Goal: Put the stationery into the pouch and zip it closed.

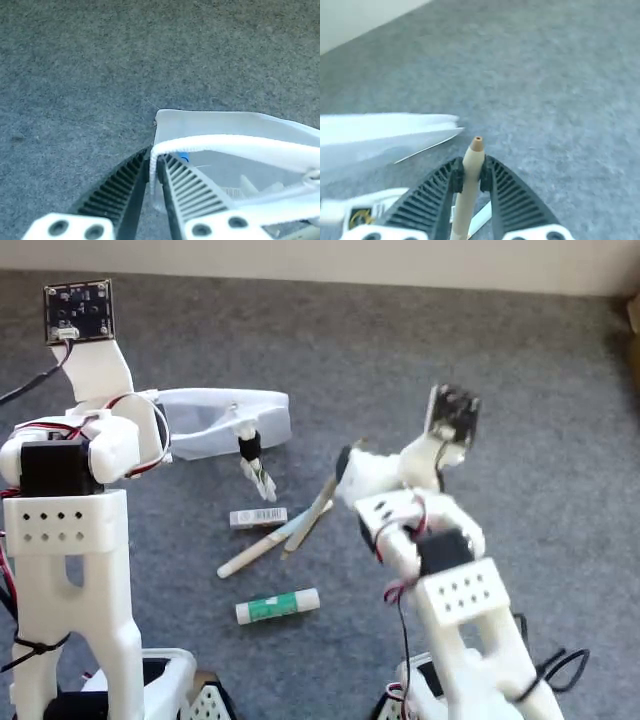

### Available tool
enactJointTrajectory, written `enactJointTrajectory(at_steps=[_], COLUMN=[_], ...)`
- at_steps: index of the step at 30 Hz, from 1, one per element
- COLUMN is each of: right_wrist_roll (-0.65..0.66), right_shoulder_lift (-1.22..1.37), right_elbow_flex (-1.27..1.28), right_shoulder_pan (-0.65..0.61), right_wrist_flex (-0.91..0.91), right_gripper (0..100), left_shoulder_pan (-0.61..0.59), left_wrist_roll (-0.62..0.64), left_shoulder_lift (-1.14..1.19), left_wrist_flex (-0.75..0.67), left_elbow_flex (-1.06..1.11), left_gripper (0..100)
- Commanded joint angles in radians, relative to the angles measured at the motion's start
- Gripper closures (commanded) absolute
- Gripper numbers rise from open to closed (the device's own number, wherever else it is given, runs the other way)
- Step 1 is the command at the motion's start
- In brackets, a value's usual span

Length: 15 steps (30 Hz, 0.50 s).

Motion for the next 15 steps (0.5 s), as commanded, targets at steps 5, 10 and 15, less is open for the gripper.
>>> enactJointTrajectory(at_steps=[5, 10, 15], right_wrist_roll=[0.19, 0.265, 0.27], right_shoulder_lift=[-0.302, -0.437, -0.507], right_elbow_flex=[0.142, 0.163, 0.159], right_shoulder_pan=[-0.136, -0.203, -0.24], right_wrist_flex=[-0.127, -0.127, -0.127], right_gripper=[99.4, 99.4, 99.4], left_shoulder_pan=[-0.007, -0.007, -0.008], left_wrist_roll=[0.012, 0.012, 0.012], left_shoulder_lift=[0.038, 0.038, 0.038], left_wrist_flex=[-0.006, -0.006, -0.006], left_elbow_flex=[0.051, 0.051, 0.051], left_gripper=[99, 99, 99])
